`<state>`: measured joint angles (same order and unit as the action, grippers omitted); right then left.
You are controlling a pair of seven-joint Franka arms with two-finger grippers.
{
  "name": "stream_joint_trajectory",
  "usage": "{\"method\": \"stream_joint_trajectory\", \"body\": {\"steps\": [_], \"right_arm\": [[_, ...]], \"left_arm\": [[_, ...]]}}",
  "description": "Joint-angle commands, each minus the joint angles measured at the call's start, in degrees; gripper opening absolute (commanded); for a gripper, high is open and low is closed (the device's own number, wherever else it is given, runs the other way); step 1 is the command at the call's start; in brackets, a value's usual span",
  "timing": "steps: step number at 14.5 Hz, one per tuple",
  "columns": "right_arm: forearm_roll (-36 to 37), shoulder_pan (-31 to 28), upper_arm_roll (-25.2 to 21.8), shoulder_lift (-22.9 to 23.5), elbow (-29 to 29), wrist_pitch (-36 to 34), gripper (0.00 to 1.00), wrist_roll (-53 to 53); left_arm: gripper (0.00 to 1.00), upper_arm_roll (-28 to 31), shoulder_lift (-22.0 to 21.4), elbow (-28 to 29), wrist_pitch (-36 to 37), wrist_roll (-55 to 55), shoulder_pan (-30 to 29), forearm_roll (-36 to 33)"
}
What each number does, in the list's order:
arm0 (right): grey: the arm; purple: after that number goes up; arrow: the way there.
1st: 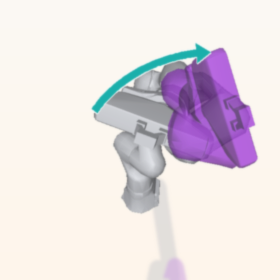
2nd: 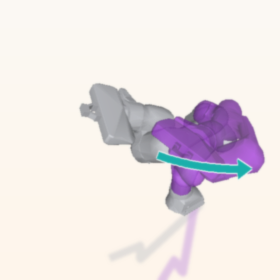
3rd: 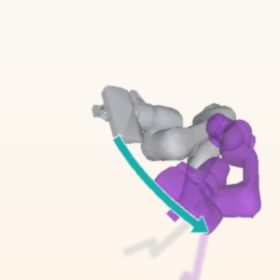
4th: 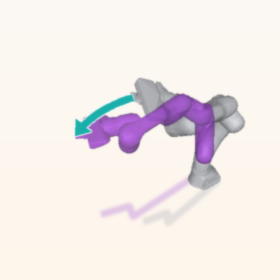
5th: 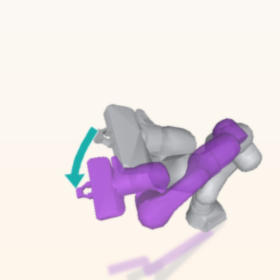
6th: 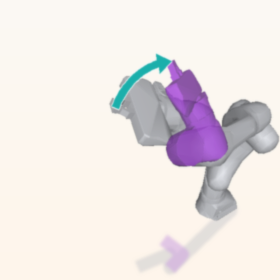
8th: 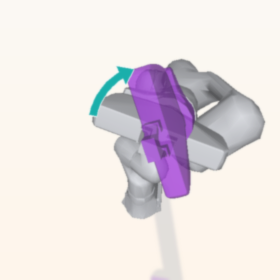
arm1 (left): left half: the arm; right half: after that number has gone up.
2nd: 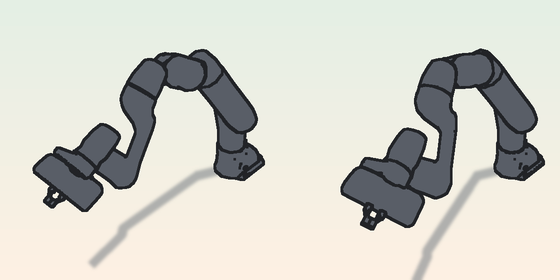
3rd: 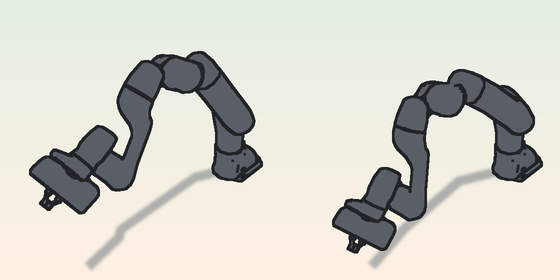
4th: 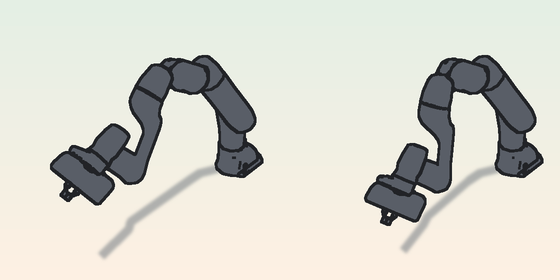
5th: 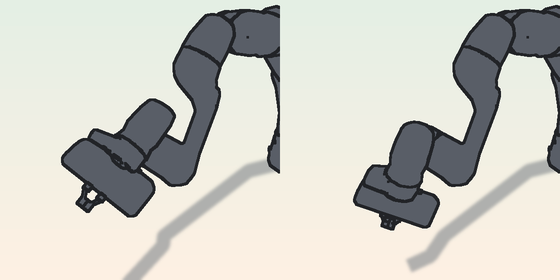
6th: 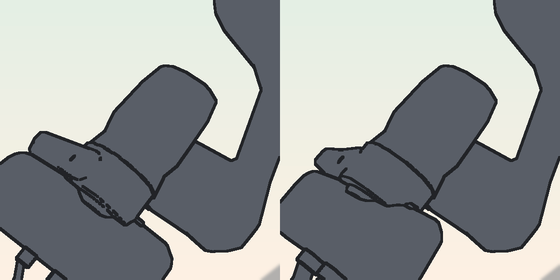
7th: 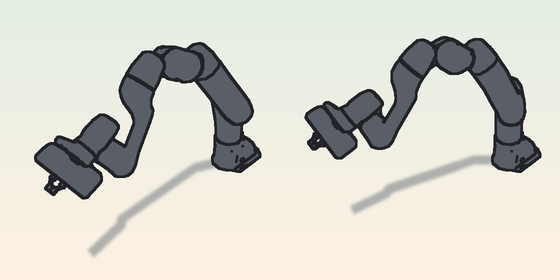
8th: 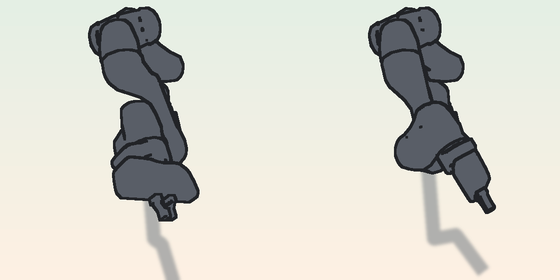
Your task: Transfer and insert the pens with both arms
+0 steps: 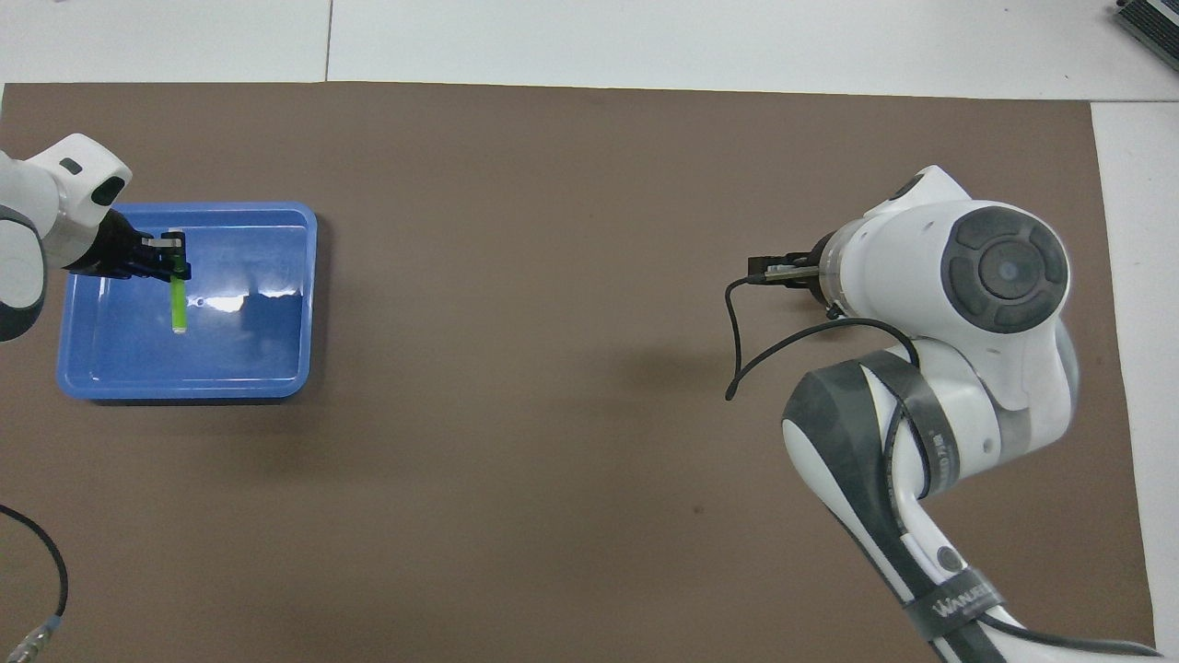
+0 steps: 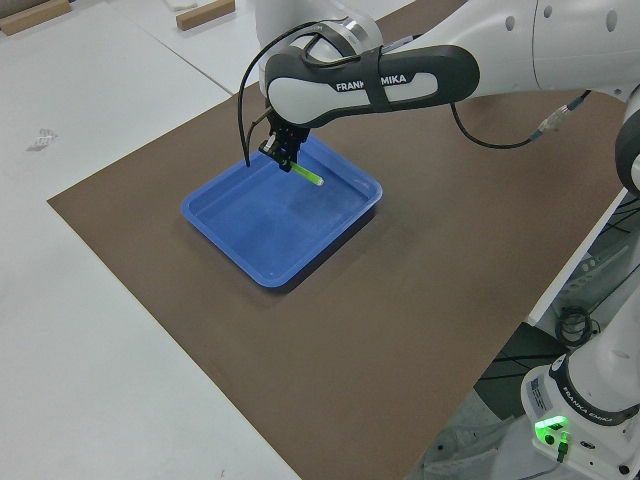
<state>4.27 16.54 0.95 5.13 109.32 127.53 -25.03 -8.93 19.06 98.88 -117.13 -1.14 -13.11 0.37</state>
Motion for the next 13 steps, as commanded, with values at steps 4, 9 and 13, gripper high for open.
{"method": "stream_joint_trajectory", "body": {"steps": [4,9,13], "right_arm": [[-18.8,1.8,0.2,-0.3,0.1,2.2,0.90,-12.1],[-32.7,7.6,0.2,1.5,0.4,14.5,0.93,-26.7],[-36.3,11.9,0.2,3.7,0.3,25.9,0.94,-43.3]], "left_arm": [[0.00,0.1,-2.2,1.1,5.3,-13.5,2.2,11.8],[0.00,0.1,-3.0,1.2,5.1,-36.2,8.1,22.9],[0.00,0.1,-2.9,1.4,1.1,-52.0,12.7,32.7]]}}
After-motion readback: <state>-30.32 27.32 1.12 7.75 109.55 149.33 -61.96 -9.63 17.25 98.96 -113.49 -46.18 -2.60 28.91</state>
